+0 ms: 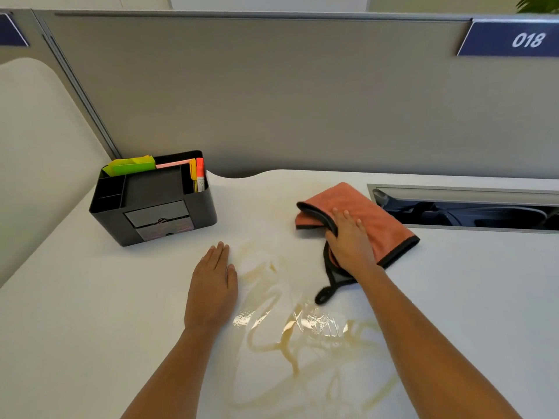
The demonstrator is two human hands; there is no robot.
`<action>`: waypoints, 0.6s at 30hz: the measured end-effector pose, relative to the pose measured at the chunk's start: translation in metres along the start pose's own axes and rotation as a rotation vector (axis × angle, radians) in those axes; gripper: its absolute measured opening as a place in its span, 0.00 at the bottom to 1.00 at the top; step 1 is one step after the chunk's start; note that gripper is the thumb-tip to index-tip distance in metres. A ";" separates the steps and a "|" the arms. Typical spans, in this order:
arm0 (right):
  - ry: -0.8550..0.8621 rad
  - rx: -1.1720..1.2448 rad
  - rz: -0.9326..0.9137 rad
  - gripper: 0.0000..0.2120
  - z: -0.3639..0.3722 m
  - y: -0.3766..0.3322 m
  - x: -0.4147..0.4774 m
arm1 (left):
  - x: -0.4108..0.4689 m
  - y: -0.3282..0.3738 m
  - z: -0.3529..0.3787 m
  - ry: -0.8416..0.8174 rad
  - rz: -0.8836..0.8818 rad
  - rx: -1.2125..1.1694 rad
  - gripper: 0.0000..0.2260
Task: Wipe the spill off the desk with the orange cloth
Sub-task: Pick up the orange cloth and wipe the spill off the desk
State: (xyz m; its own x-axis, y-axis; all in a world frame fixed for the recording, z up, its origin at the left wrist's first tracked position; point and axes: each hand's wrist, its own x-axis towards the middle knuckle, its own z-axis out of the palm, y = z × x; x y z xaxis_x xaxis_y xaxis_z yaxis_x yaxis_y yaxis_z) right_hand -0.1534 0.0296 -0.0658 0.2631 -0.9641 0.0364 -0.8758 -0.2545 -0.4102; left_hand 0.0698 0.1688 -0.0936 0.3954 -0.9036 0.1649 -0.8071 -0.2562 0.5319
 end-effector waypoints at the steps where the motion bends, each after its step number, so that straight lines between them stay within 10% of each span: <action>1: 0.005 -0.021 0.018 0.26 0.004 -0.006 0.008 | 0.000 -0.001 0.001 0.000 0.000 0.003 0.20; 9: -0.168 -0.016 -0.452 0.29 0.025 -0.029 -0.028 | 0.001 -0.002 0.001 -0.003 -0.010 0.035 0.20; 18: -0.015 -0.115 -0.068 0.27 0.028 -0.033 0.080 | 0.027 0.007 -0.003 0.132 0.022 0.098 0.23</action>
State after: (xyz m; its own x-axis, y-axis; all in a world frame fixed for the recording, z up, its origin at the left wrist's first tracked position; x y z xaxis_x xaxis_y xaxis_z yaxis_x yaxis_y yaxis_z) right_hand -0.0919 -0.0368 -0.0750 0.3289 -0.9432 0.0468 -0.8961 -0.3273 -0.2997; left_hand 0.0762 0.1435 -0.0833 0.4265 -0.8579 0.2865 -0.8523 -0.2752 0.4448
